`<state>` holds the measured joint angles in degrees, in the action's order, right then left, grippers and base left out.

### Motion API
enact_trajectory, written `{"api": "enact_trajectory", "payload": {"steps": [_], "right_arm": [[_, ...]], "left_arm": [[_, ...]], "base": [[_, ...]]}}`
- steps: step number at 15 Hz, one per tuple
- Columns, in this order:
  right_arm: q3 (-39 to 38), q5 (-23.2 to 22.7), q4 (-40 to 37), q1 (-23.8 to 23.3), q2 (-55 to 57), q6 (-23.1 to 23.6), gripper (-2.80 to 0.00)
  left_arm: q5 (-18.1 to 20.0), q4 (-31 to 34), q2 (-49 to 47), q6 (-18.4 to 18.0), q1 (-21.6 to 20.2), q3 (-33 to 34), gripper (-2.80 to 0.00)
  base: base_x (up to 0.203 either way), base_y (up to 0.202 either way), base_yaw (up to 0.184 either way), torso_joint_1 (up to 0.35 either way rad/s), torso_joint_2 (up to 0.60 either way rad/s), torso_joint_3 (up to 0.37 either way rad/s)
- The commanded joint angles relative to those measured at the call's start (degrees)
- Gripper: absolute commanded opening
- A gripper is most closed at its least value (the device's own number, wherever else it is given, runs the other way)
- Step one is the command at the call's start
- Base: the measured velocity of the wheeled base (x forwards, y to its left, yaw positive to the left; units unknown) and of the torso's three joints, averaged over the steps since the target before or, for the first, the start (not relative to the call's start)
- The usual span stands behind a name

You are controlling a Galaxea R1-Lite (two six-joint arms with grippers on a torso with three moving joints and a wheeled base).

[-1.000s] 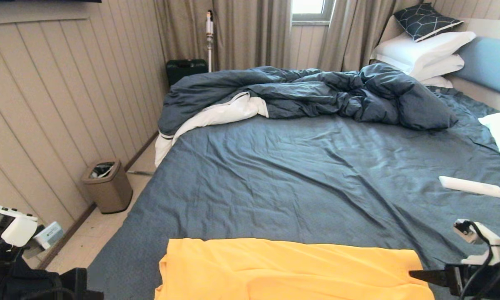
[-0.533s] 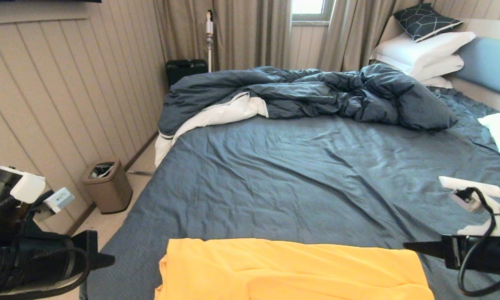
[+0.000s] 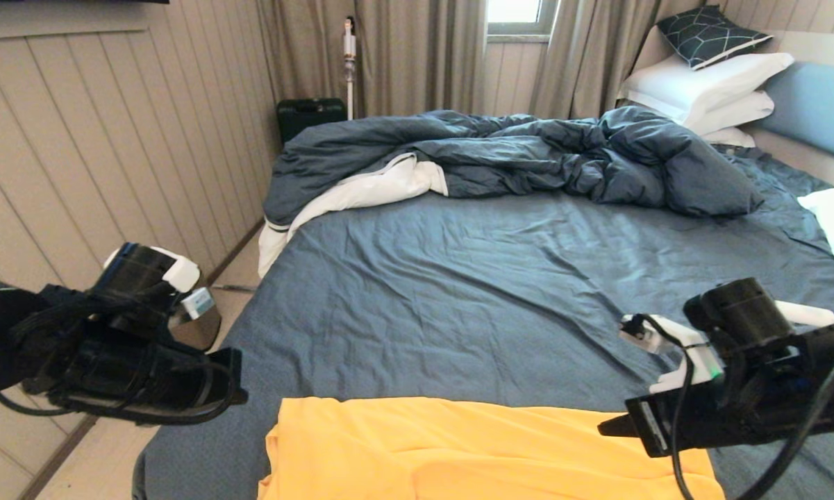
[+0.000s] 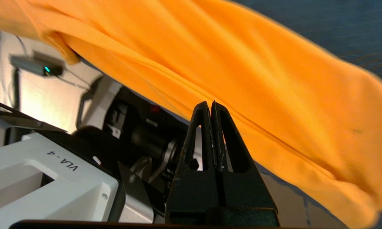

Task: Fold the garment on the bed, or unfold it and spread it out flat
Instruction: Fold the yellow T-shirt

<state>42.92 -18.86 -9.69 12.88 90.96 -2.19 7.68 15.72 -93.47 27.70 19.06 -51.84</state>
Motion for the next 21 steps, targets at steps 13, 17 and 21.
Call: {"api": "enact_trajectory", "payload": {"steps": [13, 17, 21], "right_arm": [[2.1, 2.2, 6.1, 7.1, 15.9, -2.1, -2.8], [5.4, 2.4, 7.1, 7.6, 18.6, -3.2, -2.8], [6.4, 2.5, 7.1, 8.0, 20.1, -3.2, -2.8]], "left_arm": [[-1.1, 0.4, -18.8, -0.6, 17.6, -11.2, -2.8], [-2.6, 0.1, -24.6, -0.6, 17.7, -14.2, -2.8], [-2.6, -0.3, -26.9, -0.6, 17.7, -14.4, -2.8]], "base": [[0.0, 0.0, 0.0, 0.0, 0.0, 0.0], [0.0, 0.0, 0.0, 0.0, 0.0, 0.0], [0.0, 0.0, 0.0, 0.0, 0.0, 0.0]]}}
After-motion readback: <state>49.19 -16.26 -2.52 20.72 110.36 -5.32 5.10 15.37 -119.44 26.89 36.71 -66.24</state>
